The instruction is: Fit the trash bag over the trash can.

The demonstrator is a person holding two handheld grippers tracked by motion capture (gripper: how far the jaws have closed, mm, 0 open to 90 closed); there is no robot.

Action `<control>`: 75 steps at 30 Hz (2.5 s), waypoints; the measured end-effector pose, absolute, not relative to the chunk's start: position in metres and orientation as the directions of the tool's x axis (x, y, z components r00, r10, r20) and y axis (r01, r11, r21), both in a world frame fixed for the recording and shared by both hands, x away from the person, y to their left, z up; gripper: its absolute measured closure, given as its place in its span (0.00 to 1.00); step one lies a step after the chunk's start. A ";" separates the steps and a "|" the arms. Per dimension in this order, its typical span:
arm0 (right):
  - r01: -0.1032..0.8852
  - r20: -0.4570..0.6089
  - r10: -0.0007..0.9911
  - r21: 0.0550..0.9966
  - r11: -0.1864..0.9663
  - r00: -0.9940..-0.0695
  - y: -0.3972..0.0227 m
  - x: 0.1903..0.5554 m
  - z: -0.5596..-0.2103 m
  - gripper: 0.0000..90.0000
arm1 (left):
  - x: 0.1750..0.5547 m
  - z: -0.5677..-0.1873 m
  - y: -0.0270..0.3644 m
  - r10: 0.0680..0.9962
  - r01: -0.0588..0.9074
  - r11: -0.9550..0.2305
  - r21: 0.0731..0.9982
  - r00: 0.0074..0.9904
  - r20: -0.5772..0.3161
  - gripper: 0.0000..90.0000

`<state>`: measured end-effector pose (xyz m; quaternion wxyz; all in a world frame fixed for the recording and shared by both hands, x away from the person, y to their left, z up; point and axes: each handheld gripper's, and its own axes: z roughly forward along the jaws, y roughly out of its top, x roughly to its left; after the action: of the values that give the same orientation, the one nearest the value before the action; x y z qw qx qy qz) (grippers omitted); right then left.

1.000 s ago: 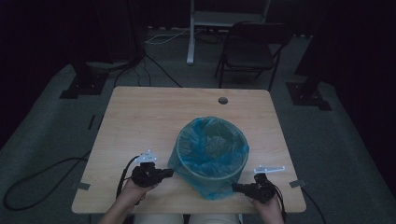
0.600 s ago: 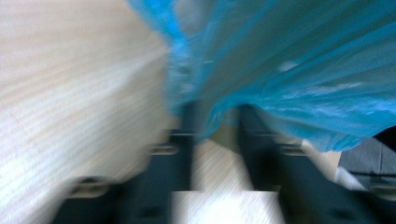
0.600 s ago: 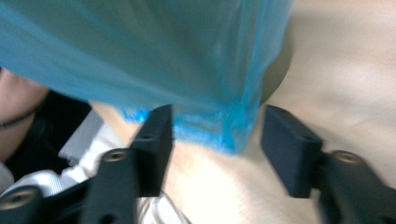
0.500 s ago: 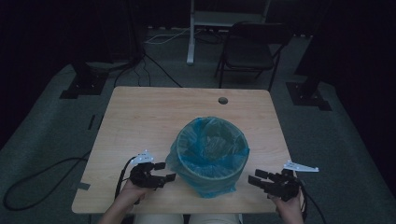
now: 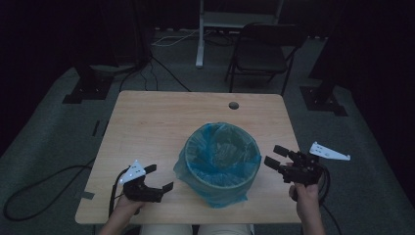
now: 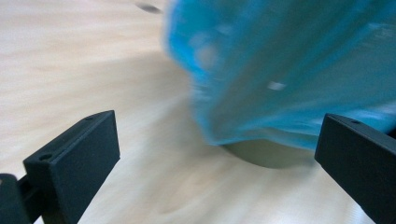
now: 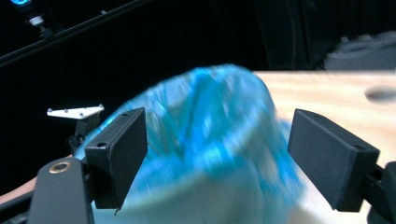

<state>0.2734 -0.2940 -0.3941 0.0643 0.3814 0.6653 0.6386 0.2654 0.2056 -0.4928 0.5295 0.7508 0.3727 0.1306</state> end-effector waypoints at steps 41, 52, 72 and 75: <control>0.464 0.181 0.434 0.484 0.742 -0.883 -0.076 0.390 -0.393 0.13 | 0.247 -0.512 0.277 0.938 0.407 -0.053 0.912 0.332 -0.094 0.00; 0.497 0.065 0.510 0.354 0.792 -0.858 -0.068 0.398 -0.411 0.12 | 0.247 -0.514 0.274 0.939 0.417 -0.078 0.906 0.335 -0.073 0.00; 0.483 0.061 0.580 0.628 0.610 -0.812 -0.127 0.370 -0.343 0.12 | 0.248 -0.514 0.269 0.939 0.431 -0.109 0.896 0.340 -0.049 0.00; 0.459 0.059 0.580 0.679 0.573 -0.812 -0.136 0.361 -0.339 0.12 | 0.247 -0.513 0.268 0.934 0.423 -0.103 0.900 0.352 -0.059 0.00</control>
<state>0.3611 -0.1364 -0.3393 0.0851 0.2941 0.8829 0.3560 0.2469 0.2677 -0.5132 0.4524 0.6866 0.4940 0.2825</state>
